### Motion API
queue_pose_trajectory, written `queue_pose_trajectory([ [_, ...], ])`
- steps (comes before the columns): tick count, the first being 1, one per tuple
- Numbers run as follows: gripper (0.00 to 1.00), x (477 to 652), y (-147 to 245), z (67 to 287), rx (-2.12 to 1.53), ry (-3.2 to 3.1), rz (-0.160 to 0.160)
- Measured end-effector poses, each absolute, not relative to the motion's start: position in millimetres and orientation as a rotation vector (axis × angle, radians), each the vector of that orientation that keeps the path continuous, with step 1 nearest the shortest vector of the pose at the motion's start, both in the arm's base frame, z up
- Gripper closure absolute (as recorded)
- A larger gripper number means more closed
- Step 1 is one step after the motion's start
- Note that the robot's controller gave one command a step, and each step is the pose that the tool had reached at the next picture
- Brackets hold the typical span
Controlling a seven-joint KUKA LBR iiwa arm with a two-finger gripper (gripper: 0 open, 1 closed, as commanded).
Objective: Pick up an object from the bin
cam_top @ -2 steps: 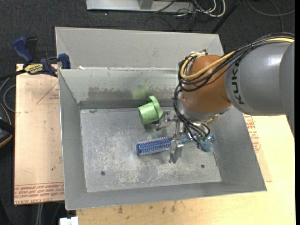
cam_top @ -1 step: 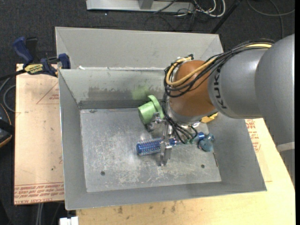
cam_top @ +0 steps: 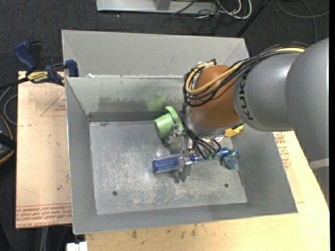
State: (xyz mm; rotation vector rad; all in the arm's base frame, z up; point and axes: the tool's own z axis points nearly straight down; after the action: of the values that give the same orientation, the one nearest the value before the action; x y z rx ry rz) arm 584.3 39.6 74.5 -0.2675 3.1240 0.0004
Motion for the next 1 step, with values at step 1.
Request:
queue_pose_trajectory([
  [1, 1.00, 587.6, 40.8, 77.0, -0.265, 3.111, 0.003],
])
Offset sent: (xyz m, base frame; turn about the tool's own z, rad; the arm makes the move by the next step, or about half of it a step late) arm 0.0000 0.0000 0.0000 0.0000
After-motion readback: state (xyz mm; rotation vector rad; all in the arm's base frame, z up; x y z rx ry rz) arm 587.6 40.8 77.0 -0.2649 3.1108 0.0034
